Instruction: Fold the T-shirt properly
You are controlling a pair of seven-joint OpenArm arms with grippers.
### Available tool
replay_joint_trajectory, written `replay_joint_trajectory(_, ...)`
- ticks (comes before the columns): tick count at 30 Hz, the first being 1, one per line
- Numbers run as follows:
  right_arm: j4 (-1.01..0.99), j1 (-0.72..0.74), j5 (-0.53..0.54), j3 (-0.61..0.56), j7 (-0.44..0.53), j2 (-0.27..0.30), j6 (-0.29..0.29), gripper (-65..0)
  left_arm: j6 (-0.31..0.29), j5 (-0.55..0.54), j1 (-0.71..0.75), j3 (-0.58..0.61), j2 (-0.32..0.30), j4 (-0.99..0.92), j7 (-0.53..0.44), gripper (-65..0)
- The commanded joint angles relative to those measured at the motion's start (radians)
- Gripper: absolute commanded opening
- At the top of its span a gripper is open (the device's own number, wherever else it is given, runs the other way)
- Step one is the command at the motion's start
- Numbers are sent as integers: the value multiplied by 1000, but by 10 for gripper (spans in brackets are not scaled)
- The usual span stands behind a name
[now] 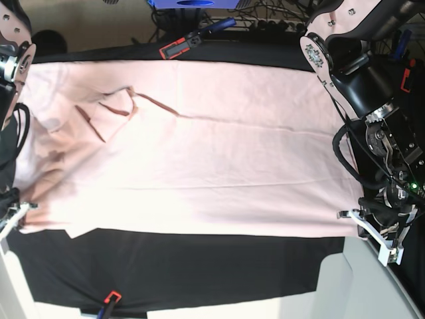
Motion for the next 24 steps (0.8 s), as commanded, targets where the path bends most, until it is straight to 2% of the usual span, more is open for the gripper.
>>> replay_joint_trajectory(1,16,37,1,-15,41,19,-9,-649,4,3,-19,-1,-15,17,-26,-650)
replay_joint_trajectory(5,14,46,1,-47,64,19,-9,-649,4,3,-4,-1,-15,17,-29,-650)
replay_joint_trajectory(18,0,38,-2,-39,64,21,-11,-649,4,3,14,-2,-16,15,-37,-650)
replay_joint_trajectory(21,0,15,-2,-39,67,21,-11,-649,6,7,19,-2,-16,13,-69,-650)
replay_joint_trajectory(24,0,3,-2,-39,69,21,-11,-649,22,66,36,-1,-15,-10,-103,-650)
